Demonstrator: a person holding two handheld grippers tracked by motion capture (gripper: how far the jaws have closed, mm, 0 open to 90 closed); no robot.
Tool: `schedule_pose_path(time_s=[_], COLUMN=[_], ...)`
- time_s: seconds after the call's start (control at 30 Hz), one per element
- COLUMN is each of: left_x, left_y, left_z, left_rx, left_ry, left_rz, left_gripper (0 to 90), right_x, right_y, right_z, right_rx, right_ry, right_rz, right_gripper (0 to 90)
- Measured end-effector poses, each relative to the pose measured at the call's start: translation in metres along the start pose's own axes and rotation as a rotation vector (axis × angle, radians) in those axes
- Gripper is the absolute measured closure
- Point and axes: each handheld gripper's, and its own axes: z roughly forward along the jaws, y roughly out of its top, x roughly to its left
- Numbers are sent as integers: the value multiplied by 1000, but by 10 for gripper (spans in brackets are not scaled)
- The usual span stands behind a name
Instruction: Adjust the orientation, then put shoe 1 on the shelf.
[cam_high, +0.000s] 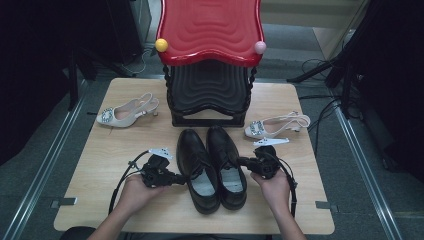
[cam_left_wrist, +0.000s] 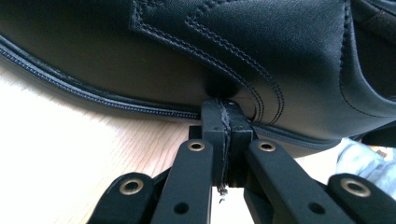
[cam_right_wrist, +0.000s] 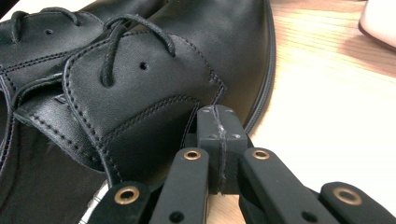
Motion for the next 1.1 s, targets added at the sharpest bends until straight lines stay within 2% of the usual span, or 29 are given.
schedule_pose_path(time_s=[0.1, 0.13, 0.2, 0.23, 0.33, 0.67, 0.93, 1.03, 1.1], left_x=[0, -1, -1, -1, 1, 7, 7, 8, 8], left_y=[-1, -2, -3, -4, -6, -12, -12, -12, -12], left_z=[-3, -6, -12, -16, -22, -30, -29, -30, -31], left_rx=[-2, -10, -31, -44, -55, -49, -47, -44, -47], left_ry=[16, 26, 17, 21, 48, 100, 108, 113, 114], left_rz=[-1, 3, 1, -1, 5, -7, -5, -3, -5], left_gripper=[849, 825, 792, 767, 718, 615, 574, 561, 546], right_x=[0, -1, -1, 0, 6, 19, 36, 41, 50], right_y=[1, 1, 3, 5, 8, 17, 22, 23, 23], right_z=[-2, -4, -9, -15, -19, -32, -42, -42, -40], right_rx=[3, -3, -21, -36, -47, -53, -16, 0, 21], right_ry=[-9, -2, 11, 34, 49, 86, 115, 126, 146], right_rz=[-7, -5, 0, 3, -8, -29, -39, -52, -70], right_gripper=[900, 895, 868, 856, 847, 780, 766, 766, 763])
